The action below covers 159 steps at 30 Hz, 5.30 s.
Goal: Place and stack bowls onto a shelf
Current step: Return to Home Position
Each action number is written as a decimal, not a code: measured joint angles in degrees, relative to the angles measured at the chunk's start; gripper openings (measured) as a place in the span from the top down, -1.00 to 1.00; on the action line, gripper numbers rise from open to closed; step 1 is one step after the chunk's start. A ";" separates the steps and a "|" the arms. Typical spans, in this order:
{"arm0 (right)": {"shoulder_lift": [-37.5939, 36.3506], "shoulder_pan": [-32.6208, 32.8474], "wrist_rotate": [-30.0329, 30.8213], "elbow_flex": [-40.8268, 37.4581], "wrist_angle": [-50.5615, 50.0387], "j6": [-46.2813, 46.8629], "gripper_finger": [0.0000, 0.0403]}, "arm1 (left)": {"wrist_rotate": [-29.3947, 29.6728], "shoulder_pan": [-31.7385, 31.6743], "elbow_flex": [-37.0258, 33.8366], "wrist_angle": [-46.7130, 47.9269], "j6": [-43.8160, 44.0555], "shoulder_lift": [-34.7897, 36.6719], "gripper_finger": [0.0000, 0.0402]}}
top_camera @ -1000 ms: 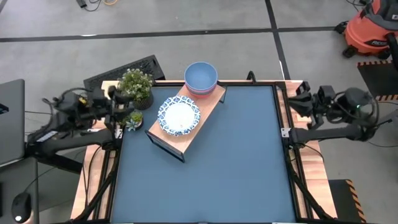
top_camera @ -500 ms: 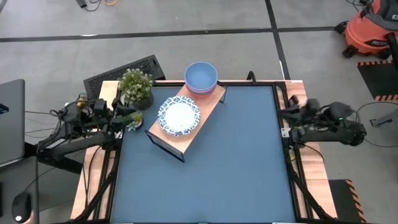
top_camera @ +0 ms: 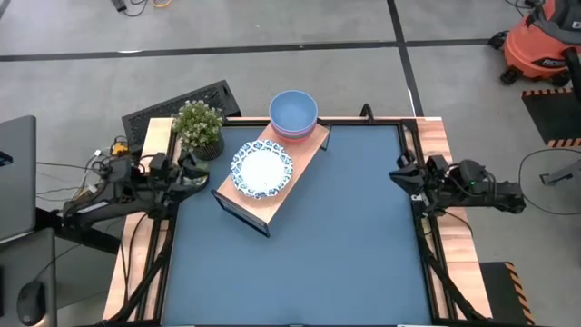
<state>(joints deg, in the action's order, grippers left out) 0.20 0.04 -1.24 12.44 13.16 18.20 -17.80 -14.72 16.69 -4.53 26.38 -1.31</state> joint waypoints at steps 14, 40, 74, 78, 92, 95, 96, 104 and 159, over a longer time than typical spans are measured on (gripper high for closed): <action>-0.02 -0.05 -0.27 -11.48 7.30 2.17 0.63 | 11.14 14.53 -0.13 4.59 -6.45 -0.16 -0.21; -0.02 -0.18 1.39 -12.06 0.55 -3.70 0.63 | 24.15 25.42 -0.11 17.62 -14.08 -1.49 -0.21; 0.16 -0.51 1.39 -12.14 -11.39 -3.64 0.63 | 19.22 26.01 -15.30 4.37 -14.69 0.85 -0.21; 0.16 -0.51 1.39 -11.99 -11.92 -3.64 0.63 | 18.47 25.99 -15.25 5.21 -14.66 0.12 -0.21; 0.16 -0.51 1.37 -11.93 -12.16 -3.64 0.63 | 18.47 25.99 -15.25 5.38 -14.61 0.10 -0.21; 0.16 -0.51 1.36 -11.93 -12.25 -3.64 0.63 | 18.45 25.99 -15.25 5.42 -14.61 0.10 -0.21; 0.16 -0.51 1.36 -11.93 -12.25 -3.61 0.63 | 18.47 25.99 -15.25 5.42 -14.61 0.10 -0.21; 0.16 -0.51 1.36 -11.90 -12.30 -3.59 0.63 | 18.45 25.99 -15.25 5.44 -14.61 0.10 -0.21; 0.16 -0.51 1.28 -11.86 -12.33 -3.61 0.63 | 18.42 25.99 -15.25 5.49 -14.61 0.12 -0.21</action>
<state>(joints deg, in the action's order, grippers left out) 0.36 -0.47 0.03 0.58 0.83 14.59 0.62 11.27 1.43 0.95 11.77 -1.20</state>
